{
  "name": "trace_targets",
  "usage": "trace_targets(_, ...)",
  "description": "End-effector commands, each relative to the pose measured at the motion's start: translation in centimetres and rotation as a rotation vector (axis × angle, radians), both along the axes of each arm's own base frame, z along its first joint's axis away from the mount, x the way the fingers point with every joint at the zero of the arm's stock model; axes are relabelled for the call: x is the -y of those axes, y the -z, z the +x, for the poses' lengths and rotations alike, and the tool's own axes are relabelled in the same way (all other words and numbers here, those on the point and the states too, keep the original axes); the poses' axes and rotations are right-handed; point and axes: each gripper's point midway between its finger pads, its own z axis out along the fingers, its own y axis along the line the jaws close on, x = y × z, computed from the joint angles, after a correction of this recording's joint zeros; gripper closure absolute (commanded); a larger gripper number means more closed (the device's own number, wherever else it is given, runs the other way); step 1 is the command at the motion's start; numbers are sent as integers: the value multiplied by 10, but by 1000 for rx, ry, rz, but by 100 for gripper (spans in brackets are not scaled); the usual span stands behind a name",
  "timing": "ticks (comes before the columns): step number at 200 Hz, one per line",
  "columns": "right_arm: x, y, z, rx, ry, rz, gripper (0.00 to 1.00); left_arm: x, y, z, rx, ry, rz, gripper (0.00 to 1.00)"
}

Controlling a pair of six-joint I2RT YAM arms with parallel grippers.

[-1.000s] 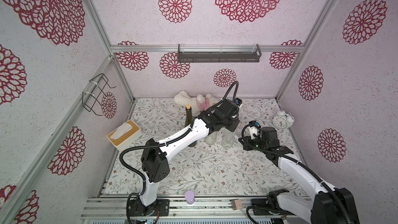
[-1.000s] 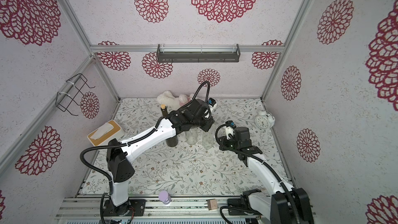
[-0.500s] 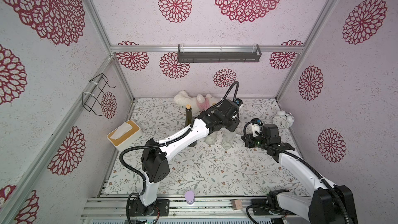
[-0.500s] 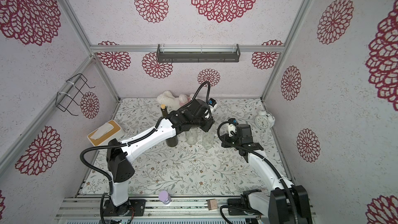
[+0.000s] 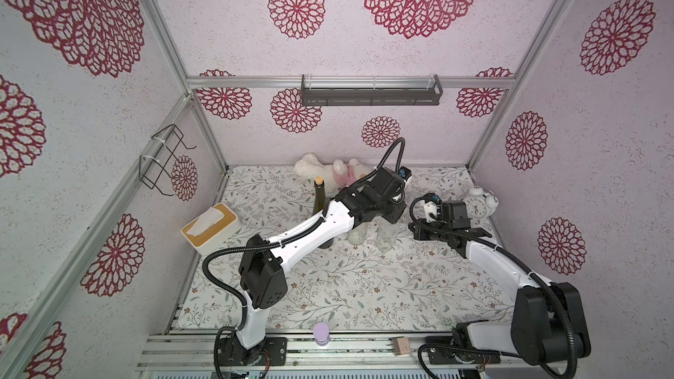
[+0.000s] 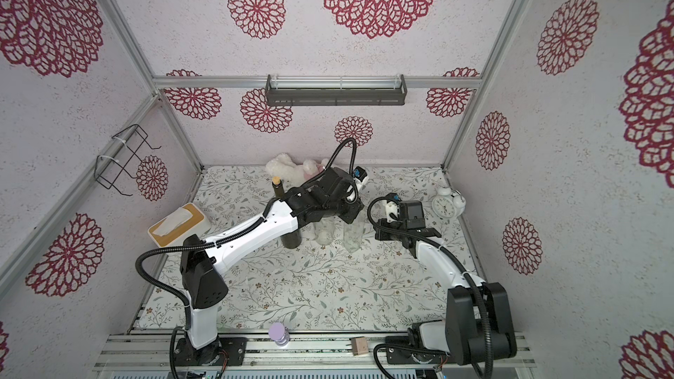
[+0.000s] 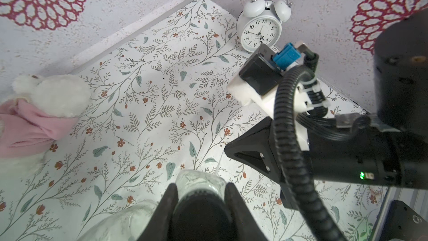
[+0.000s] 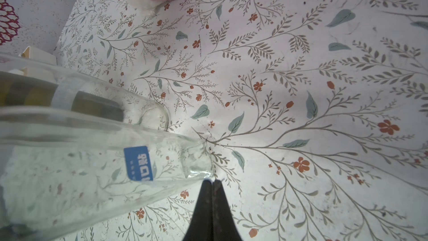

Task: Remove the label from the bottle
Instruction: Tear open the label from the bottle.

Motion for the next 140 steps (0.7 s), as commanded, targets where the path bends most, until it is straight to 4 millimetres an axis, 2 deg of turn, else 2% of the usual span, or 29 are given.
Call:
trace_targets(1,11,-9,18,44,32,-11,100,-11,21,-9,-56,12,83,100)
trace_targets(47,11,-3,32,14,56,4,100,-9,20,-9,-56,14,76,100)
trace_targets(140,39,-8,39,-5,145,-42,100,7,8,-2,-33,32,37,100)
